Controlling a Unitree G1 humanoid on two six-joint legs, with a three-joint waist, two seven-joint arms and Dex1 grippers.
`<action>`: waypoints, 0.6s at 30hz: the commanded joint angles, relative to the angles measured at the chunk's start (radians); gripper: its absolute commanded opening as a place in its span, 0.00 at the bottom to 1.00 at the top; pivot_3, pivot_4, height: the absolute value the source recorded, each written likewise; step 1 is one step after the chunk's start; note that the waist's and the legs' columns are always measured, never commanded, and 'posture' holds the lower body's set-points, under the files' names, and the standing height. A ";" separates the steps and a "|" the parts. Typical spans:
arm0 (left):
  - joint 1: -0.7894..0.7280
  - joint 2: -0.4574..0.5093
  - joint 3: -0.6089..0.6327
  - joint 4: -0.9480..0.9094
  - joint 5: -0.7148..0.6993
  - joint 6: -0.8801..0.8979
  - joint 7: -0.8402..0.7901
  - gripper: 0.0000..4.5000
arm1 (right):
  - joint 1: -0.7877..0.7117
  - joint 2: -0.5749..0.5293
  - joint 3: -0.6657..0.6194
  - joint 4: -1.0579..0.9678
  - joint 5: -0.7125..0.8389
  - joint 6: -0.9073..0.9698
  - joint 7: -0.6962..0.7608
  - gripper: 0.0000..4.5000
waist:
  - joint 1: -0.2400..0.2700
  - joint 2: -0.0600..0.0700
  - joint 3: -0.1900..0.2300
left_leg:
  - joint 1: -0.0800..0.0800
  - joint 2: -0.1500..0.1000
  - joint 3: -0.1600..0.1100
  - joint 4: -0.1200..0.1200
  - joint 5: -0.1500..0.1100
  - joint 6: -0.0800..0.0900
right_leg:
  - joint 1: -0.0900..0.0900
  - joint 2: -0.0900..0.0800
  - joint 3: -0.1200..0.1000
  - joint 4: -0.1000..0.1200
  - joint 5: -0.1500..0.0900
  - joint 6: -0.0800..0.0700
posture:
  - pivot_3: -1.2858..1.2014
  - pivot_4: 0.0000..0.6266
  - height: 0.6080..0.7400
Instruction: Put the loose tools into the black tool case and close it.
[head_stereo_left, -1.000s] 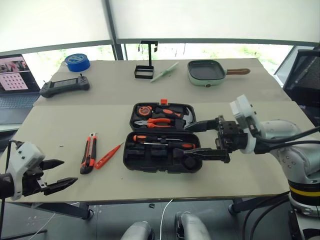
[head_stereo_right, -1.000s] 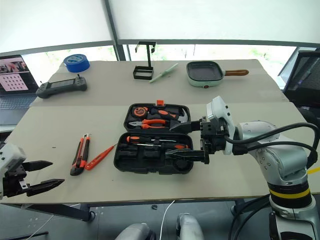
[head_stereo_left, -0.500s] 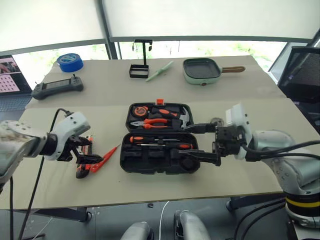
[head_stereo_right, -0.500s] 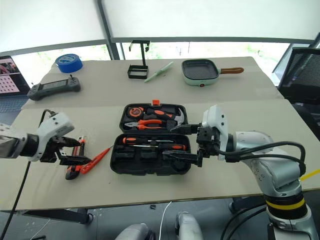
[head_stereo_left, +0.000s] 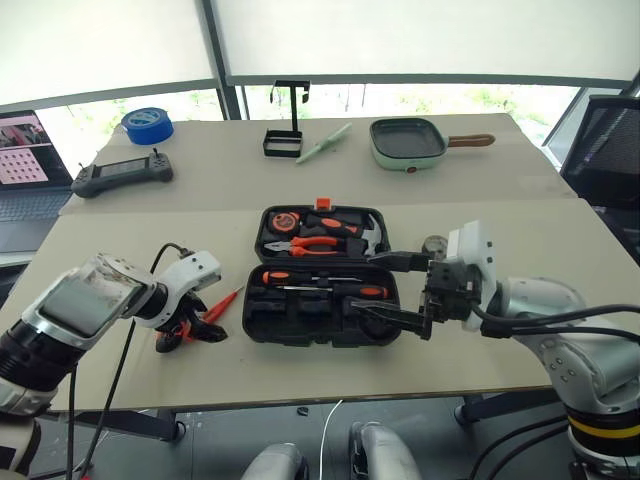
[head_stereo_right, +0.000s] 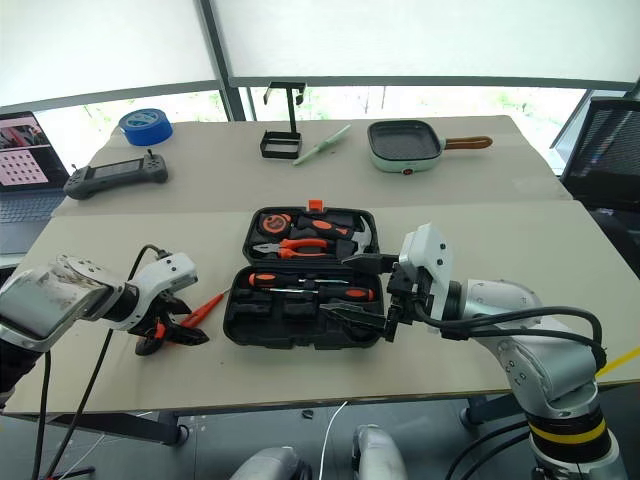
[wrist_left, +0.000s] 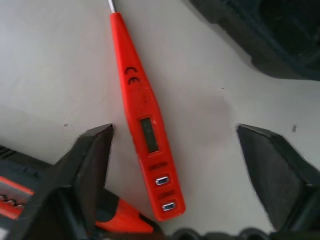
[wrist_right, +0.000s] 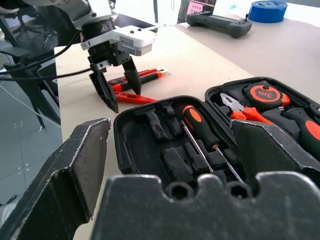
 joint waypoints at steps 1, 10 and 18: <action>0.016 -0.026 -0.014 0.017 0.015 0.004 0.012 0.52 | -0.009 -0.008 -0.037 -0.033 0.025 -0.019 -0.009 1.00 | 0.001 0.000 0.000 | 0.000 0.000 0.000 0.000 0.000 0.000 | 0.000 0.000 0.000 0.000 0.000 0.000 | 0.52 0.24 1.00; -0.045 -0.115 0.119 0.101 -0.015 0.141 0.073 0.09 | -0.010 -0.032 -0.043 -0.021 0.040 -0.011 0.010 1.00 | 0.016 0.000 0.000 | 0.000 0.000 0.000 0.001 0.000 0.000 | 0.001 0.000 0.000 0.000 0.000 0.000 | 0.52 0.24 1.00; -0.221 -0.103 0.145 0.194 0.030 -0.176 -0.031 0.09 | 0.032 -0.102 -0.045 -0.017 0.042 -0.015 0.050 1.00 | 0.014 -0.005 0.003 | -0.001 0.000 -0.002 0.002 0.000 0.000 | 0.000 0.000 -0.001 0.000 0.000 0.000 | 0.52 0.24 1.00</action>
